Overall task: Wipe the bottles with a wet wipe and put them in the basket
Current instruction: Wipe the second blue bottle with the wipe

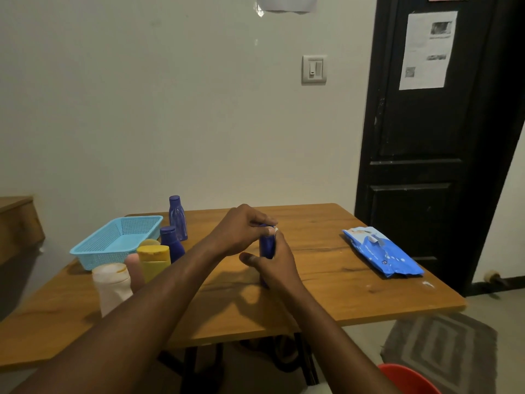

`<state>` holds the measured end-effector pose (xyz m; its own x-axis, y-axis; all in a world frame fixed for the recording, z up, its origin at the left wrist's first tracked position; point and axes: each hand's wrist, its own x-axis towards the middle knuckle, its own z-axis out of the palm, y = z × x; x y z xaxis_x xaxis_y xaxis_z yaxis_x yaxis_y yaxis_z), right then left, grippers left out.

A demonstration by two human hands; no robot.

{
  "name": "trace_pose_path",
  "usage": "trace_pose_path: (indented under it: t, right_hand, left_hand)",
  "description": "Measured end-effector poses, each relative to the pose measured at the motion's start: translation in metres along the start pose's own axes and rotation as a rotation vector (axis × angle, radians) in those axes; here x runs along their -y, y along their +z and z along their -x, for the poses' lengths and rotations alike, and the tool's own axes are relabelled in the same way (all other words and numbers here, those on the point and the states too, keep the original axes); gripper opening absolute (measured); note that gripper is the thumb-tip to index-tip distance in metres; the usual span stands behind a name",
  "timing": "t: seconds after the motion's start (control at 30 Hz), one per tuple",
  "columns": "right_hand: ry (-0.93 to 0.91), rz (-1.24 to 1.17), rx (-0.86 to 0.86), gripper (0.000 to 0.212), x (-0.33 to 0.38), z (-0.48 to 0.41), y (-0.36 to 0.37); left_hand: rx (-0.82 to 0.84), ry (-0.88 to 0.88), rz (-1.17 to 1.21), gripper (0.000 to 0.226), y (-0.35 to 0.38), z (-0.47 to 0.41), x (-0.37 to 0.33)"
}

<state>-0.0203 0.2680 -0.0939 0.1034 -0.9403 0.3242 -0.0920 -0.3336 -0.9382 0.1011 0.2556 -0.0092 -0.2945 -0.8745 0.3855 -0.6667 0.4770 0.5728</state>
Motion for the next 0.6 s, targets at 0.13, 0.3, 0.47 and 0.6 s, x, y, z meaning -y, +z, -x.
trace_pose_path:
  t: [0.13,0.3,0.47,0.6]
  right_hand:
    - [0.109,-0.035,0.145,0.070,-0.009,-0.010,-0.005]
    - [0.138,0.114,0.199,0.067,-0.027,0.007,-0.013]
    - [0.183,0.350,0.099,0.080,-0.038,0.029,-0.006]
    - [0.167,0.341,0.041,0.112,-0.040,0.052,0.004]
  left_hand:
    - [-0.019,-0.008,0.037,0.027,0.002,0.002,0.004]
    - [-0.078,-0.001,0.043,0.028,0.009,0.005,0.005]
    - [-0.093,-0.006,0.036,0.027,0.011,0.006,0.006]
    - [-0.115,-0.024,0.040,0.026,0.014,0.006,0.006]
